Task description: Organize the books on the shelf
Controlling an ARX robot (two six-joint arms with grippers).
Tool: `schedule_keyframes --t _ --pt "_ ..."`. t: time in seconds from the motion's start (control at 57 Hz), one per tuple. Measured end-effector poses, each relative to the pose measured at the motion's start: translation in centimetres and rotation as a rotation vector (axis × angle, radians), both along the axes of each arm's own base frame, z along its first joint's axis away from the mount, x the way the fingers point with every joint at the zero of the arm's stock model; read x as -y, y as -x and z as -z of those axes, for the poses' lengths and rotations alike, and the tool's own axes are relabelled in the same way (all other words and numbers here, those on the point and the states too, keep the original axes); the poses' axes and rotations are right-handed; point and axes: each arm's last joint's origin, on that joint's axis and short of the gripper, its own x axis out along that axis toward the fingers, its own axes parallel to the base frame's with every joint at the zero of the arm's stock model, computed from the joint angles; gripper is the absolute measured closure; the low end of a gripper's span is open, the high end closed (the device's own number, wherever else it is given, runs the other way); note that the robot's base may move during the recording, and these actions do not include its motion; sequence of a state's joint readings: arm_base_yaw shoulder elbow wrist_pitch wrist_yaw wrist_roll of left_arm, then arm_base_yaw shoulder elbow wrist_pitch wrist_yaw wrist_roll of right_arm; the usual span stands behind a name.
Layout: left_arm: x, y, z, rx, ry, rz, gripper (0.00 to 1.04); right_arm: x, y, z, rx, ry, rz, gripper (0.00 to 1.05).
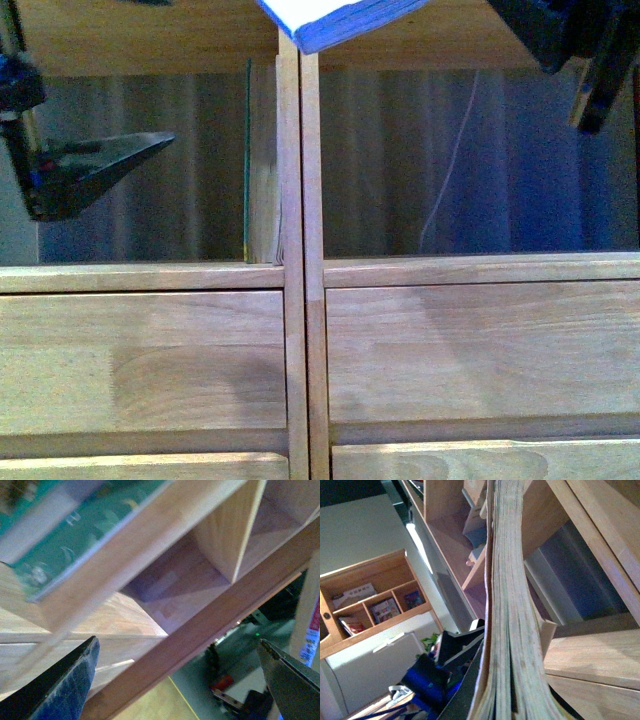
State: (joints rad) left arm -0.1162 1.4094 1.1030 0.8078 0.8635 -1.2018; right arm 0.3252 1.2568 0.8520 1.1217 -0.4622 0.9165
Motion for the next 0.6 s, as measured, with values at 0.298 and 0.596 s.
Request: schedule_keyframes --t 0.298,0.596 --pt "1.9 1.8 0.1 0.045 0.001 0.06 0.07 -0.4 -0.3 -1.0 0.019 -0.014 -0.011 0.97" --pt "2.6 1.4 -0.4 0.095 -0.046 0.049 0.07 -2.5 0.4 -0.7 0.006 0.009 -0.089 0.97"
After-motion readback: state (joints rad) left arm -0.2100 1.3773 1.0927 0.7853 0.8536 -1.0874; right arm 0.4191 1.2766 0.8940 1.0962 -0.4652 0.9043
